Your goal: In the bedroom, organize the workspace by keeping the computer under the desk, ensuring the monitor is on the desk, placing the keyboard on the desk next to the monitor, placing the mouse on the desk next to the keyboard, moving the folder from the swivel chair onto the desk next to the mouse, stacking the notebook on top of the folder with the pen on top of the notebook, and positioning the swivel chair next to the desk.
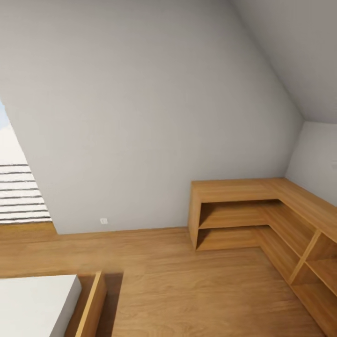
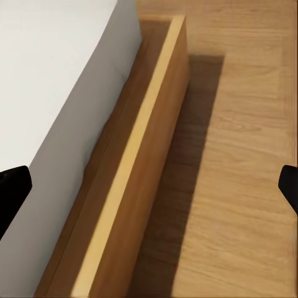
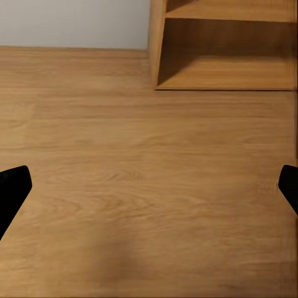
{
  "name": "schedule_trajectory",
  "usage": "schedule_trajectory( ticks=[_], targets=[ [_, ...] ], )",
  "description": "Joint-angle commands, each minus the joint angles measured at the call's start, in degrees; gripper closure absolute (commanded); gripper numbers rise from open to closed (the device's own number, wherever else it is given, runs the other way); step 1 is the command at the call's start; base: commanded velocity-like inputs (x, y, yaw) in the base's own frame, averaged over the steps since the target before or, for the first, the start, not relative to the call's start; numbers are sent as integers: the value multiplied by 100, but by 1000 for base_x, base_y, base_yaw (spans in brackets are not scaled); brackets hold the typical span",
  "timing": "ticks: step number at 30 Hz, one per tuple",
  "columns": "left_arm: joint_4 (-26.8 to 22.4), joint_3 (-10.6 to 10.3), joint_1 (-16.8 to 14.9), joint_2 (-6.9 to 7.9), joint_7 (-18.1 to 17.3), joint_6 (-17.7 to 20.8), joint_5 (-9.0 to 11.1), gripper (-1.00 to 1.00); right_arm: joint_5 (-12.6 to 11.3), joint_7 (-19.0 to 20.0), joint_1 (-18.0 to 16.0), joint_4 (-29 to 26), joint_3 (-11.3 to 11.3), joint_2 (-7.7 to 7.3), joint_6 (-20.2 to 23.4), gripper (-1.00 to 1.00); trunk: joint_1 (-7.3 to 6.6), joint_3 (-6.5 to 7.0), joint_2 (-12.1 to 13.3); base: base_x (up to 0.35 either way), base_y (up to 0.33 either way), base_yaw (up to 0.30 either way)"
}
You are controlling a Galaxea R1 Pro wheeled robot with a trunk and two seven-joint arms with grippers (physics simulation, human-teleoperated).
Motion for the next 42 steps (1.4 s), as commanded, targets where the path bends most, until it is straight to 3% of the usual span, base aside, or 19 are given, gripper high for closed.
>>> schedule_trajectory(
  ticks=[1,20,42],
  targets=[
    [-2,-49,-3,0,55,-5,3,-100,-21,-30,-9,12,50,4,-18,-100,4,-9,-6,300,0,-255],
    [-2,-49,-3,0,55,-5,0,-100,-21,-29,-7,12,51,3,-15,-100,4,-9,-6,59,0,-262],
    [-2,-49,-3,0,55,1,1,-100,-12,-20,-7,12,52,3,-14,-100,4,-9,-6,304,0,-263]
  ],
)
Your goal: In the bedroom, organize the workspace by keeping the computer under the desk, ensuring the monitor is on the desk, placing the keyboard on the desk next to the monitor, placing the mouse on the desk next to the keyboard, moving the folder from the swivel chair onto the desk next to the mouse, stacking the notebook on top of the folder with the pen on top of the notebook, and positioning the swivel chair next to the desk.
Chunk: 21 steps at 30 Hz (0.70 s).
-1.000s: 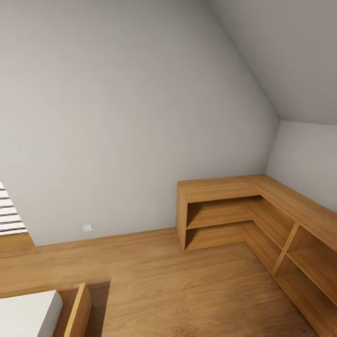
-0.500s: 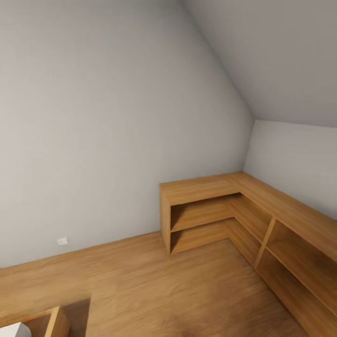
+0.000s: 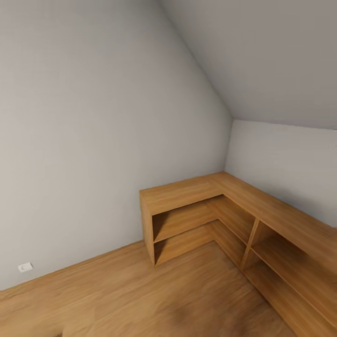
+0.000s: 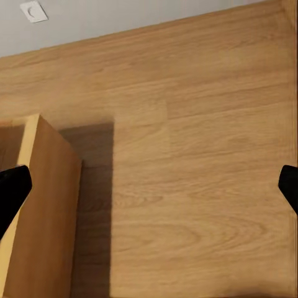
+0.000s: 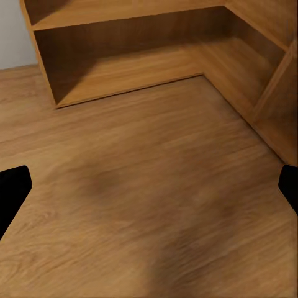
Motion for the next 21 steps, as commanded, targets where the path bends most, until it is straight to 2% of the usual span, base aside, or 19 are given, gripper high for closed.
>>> schedule_trajectory(
  ticks=[1,7,21],
  targets=[
    [-2,-49,-3,0,55,-6,3,-100,-21,-29,-6,12,49,4,-15,-100,4,-9,-6,309,0,-263],
    [-2,-49,-3,0,55,-11,4,-100,-21,-29,-6,12,49,4,-19,-100,4,-9,-6,166,0,-263],
    [-2,-49,-3,0,55,-11,3,-100,-21,-29,-6,12,49,4,-23,-100,4,-9,-6,10,0,-263]
  ],
)
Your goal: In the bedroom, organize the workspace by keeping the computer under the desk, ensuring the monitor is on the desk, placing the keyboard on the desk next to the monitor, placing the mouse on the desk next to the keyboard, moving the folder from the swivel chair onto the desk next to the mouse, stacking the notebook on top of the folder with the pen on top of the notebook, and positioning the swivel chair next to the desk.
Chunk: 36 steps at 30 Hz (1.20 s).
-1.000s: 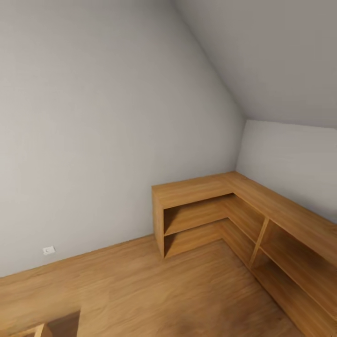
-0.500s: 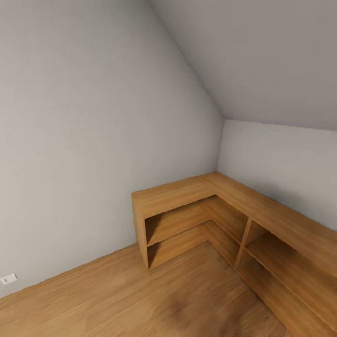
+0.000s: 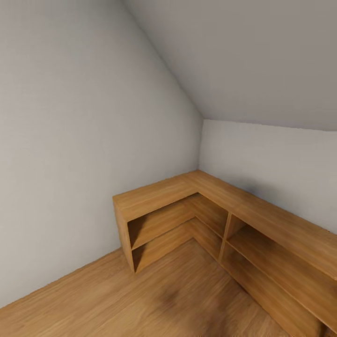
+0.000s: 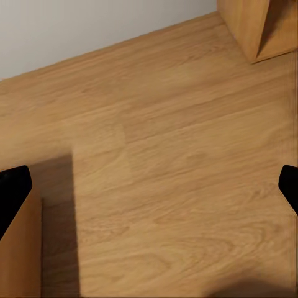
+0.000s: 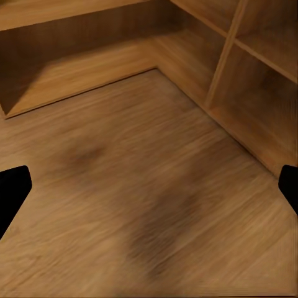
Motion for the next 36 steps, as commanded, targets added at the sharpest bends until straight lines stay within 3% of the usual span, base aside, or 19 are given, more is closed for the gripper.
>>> schedule_trajectory(
  ticks=[1,27,36],
  targets=[
    [-2,-49,-3,0,55,-5,3,-100,-22,-29,-7,12,49,4,-15,-100,1,-9,-7,0,0,-263],
    [-2,-49,-3,0,55,-5,2,-100,-22,-29,-9,12,49,4,-13,-100,1,-9,-7,4,2,-263],
    [-2,-49,-3,0,55,-5,1,-100,-22,-29,-6,12,49,12,-8,-100,1,-21,-7,167,135,-258]
  ],
)
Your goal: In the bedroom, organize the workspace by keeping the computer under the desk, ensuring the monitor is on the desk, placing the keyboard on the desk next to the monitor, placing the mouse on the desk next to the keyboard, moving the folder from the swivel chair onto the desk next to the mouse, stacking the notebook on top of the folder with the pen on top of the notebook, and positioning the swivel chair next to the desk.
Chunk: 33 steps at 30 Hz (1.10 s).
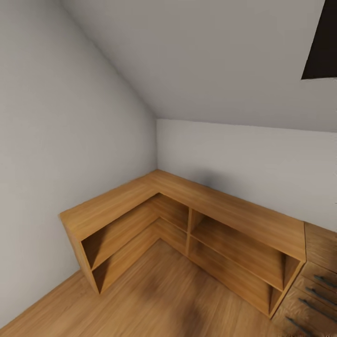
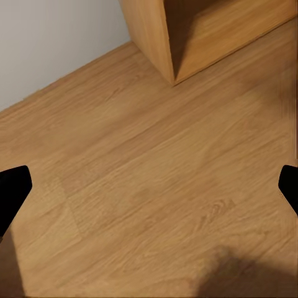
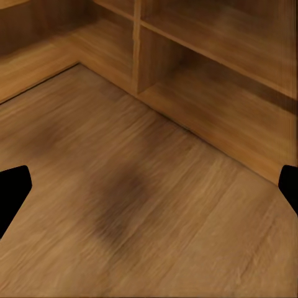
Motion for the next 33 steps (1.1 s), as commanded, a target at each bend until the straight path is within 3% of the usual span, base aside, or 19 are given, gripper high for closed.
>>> schedule_trajectory(
  ticks=[1,33],
  targets=[
    [-2,-49,-3,0,55,-4,1,-100,-22,-30,-9,12,49,4,-16,-100,3,-14,-7,154,98,-219],
    [-2,-49,-3,0,38,1,1,-100,-30,-30,-10,12,49,10,-14,-100,3,-249,-7,41,9,-152]
  ],
)
